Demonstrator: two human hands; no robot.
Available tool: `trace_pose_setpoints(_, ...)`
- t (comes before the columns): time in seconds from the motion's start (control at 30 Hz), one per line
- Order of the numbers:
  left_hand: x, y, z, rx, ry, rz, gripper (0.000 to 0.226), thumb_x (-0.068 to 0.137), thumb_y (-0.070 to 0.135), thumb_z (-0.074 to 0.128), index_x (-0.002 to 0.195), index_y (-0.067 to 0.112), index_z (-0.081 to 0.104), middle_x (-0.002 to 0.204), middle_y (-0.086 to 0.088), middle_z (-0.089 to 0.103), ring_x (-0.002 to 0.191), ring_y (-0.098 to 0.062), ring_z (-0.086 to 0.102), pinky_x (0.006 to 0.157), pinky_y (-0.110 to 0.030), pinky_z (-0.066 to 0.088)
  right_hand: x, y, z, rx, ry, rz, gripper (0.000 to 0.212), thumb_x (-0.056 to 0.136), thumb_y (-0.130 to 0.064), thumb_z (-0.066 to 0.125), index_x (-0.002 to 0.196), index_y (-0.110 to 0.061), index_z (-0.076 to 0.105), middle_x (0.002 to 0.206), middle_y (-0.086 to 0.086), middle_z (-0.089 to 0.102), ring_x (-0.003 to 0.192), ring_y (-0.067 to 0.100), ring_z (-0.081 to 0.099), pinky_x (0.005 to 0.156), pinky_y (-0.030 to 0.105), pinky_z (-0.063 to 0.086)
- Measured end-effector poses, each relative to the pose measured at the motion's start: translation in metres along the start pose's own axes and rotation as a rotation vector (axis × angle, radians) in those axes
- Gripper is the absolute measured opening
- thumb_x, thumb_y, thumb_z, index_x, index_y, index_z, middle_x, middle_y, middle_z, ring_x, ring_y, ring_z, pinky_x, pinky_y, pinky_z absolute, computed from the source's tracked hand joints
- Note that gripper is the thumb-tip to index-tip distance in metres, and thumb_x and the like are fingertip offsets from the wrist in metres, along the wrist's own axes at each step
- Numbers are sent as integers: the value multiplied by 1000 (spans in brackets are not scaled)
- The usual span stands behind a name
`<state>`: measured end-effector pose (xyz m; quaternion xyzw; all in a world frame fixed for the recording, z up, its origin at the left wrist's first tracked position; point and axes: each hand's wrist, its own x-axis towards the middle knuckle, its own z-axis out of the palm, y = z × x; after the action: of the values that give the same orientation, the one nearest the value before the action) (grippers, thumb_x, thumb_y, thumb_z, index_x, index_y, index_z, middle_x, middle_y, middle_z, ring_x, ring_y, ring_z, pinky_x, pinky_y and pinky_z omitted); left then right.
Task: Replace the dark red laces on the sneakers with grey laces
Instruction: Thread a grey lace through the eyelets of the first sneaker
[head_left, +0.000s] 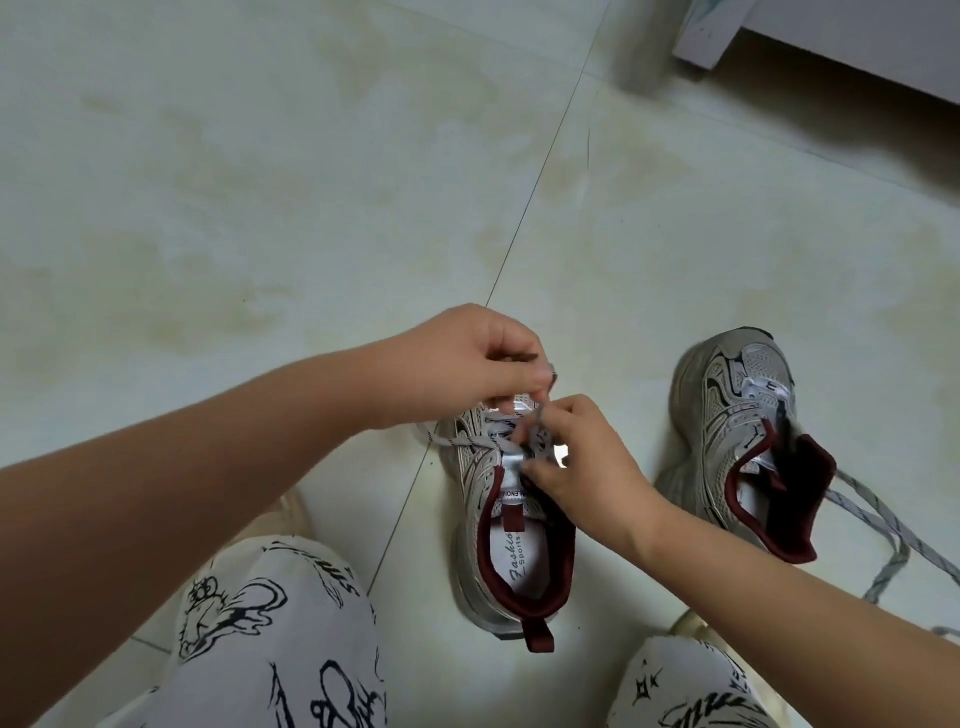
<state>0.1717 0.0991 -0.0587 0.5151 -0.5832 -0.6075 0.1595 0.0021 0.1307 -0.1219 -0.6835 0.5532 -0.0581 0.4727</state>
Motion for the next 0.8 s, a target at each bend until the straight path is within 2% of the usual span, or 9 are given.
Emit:
trace_pose_setpoints(0.1, 9, -6, 8, 42, 210, 13, 4, 87, 19, 62, 88, 21, 65, 77, -7, 65, 72, -13, 57, 79, -37, 49, 3, -8, -10, 239, 63, 82, 18, 83, -16, 67, 67, -19, 60, 81, -5, 55, 73, 1, 52, 69, 11, 39)
trace_pose_setpoints(0.2, 10, -24, 14, 317, 420, -63, 38, 86, 24, 60, 121, 22, 47, 95, 4, 54, 91, -14, 54, 84, -34, 44, 10, -6, -27, 489, 204, 218, 29, 92, -17, 52, 66, -9, 57, 67, 9, 52, 64, 17, 46, 59, 24, 37)
trace_pose_setpoints(0.27, 5, -37, 19, 499, 403, -87, 32, 85, 20, 57, 115, 20, 47, 101, 4, 46, 98, -16, 50, 92, -36, 41, 12, -1, -37, 597, 255, 296, 33, 95, -18, 47, 64, -8, 54, 61, 7, 51, 58, 17, 45, 58, 26, 39)
trace_pose_setpoints(0.33, -2, -51, 24, 641, 242, -110, 22, 84, 19, 56, 106, 24, 52, 99, 6, 42, 96, -13, 45, 99, -36, 34, 14, 2, -44, 638, 275, 374, 35, 95, -17, 46, 63, -7, 52, 58, 7, 49, 53, 17, 44, 56, 27, 39)
trace_pose_setpoints(0.4, -7, -63, 29, 733, 115, -120, 16, 84, 24, 57, 99, 28, 56, 98, 8, 41, 97, -12, 44, 98, -35, 30, 16, 6, -47, 635, 279, 444, 35, 95, -16, 44, 62, -7, 50, 58, 8, 49, 51, 18, 43, 55, 27, 39)
trace_pose_setpoints(0.5, -8, -70, 31, 787, 99, -71, 7, 85, 22, 54, 82, 28, 52, 91, 7, 45, 93, -15, 46, 90, -33, 34, 18, 9, -45, 613, 285, 505, 24, 96, -16, 44, 74, -7, 49, 66, 7, 48, 54, 18, 43, 55, 28, 40)
trace_pose_setpoints(0.57, -7, -68, 29, 677, 124, -90, 19, 85, 16, 50, 72, 25, 40, 75, 7, 45, 76, -18, 45, 74, -31, 35, 18, 10, -42, 499, 352, 511, 11, 93, -17, 49, 98, -8, 46, 79, 5, 47, 66, 19, 47, 62, 30, 42)
trace_pose_setpoints(0.67, -3, -56, 21, 363, 181, -83, 16, 87, 10, 47, 77, 21, 40, 56, 6, 41, 53, -15, 36, 57, -31, 31, 13, 3, -38, 192, 417, 330, 48, 83, -13, 61, 125, -14, 38, 106, 6, 46, 87, 19, 49, 73, 28, 39)
trace_pose_setpoints(0.8, 0, -29, 15, 202, 205, 48, 24, 84, 3, 45, 93, 25, 42, 55, 7, 41, 48, -6, 35, 53, -22, 32, 4, -25, -26, -95, 97, -14, 54, 76, -27, 71, 125, -28, 48, 109, -4, 36, 99, 8, 41, 88, 17, 34)
